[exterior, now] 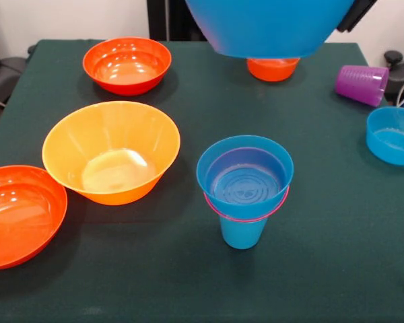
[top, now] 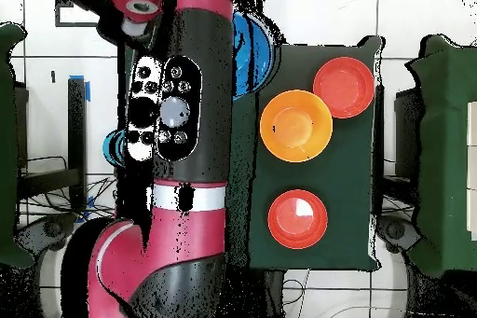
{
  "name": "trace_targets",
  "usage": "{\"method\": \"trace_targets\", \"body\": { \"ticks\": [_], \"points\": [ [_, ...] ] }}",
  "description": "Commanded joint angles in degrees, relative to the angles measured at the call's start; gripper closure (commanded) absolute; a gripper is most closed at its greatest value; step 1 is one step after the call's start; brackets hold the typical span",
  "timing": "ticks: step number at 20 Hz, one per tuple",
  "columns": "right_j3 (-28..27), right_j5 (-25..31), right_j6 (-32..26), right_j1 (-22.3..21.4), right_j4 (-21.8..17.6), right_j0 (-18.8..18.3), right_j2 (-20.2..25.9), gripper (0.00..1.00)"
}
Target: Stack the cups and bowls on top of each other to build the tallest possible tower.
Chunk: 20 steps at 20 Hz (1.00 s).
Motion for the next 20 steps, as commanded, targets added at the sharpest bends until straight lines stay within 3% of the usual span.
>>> {"method": "trace_targets", "body": {
  "ticks": [1, 5, 9, 13, 20],
  "points": [
    [-9.24, 4.62, 2.39, 6.21, 15.12, -4.42, -15.66, 1.00],
    [-8.64, 3.42, 3.11, 8.06, 26.20, -7.17, -25.19, 1.00],
    [-7.03, 1.84, 1.82, 9.30, 31.43, -8.84, -28.83, 1.00],
    [-4.80, -1.40, 1.41, 10.68, 30.77, -8.84, -27.55, 1.00],
    [3.71, -7.16, 1.23, 9.92, 21.69, -3.95, -16.27, 1.00]
  ]
}}
